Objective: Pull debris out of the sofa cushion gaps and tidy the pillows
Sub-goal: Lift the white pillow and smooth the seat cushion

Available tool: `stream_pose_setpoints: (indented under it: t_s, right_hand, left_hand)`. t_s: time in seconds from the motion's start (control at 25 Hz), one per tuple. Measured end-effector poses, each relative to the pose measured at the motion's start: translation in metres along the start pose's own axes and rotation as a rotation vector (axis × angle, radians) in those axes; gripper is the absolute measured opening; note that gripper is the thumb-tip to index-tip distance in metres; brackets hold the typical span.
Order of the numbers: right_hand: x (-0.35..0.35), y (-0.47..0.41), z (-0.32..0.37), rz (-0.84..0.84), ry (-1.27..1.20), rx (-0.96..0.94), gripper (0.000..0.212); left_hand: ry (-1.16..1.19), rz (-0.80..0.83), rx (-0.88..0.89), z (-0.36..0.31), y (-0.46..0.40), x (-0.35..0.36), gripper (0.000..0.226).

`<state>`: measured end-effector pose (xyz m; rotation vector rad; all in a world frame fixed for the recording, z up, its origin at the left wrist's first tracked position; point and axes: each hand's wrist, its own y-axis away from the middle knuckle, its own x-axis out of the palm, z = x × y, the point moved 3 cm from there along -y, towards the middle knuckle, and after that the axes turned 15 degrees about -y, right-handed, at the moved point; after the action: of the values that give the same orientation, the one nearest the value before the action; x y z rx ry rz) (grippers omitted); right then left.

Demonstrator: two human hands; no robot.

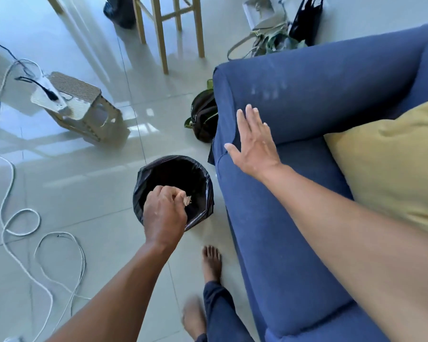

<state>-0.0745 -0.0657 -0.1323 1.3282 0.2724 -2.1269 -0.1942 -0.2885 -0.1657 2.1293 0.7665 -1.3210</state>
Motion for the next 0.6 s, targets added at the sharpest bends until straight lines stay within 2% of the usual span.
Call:
stream_pose_setpoints:
  t_s: [0.16, 0.28, 0.4, 0.48, 0.52, 0.6]
  right_hand:
    - [-0.007, -0.094, -0.011, -0.005, 0.099, 0.006, 0.086]
    - [-0.002, -0.133, -0.024, -0.046, 0.269, -0.017, 0.088]
    - [0.015, -0.142, -0.022, -0.191, 0.361, -0.034, 0.085]
    - [0.034, -0.134, -0.025, -0.283, 0.349, -0.062, 0.083]
    - [0.017, -0.144, -0.027, -0.254, 0.246, -0.043, 0.082]
    - [-0.021, -0.168, -0.007, -0.288, 0.254, -0.125, 0.082]
  left_hand:
    - [-0.021, 0.027, -0.045, 0.002, -0.047, 0.014, 0.011]
    - [-0.016, 0.023, -0.082, 0.006, -0.07, 0.028, 0.011]
    - [-0.017, 0.063, -0.166, 0.017, -0.08, 0.053, 0.013]
    - [-0.035, 0.114, -0.223, 0.025, -0.08, 0.062, 0.014]
    - [-0.042, 0.138, -0.239, 0.029, -0.082, 0.067, 0.014]
    - [-0.047, 0.184, -0.288, 0.043, -0.087, 0.077, 0.014]
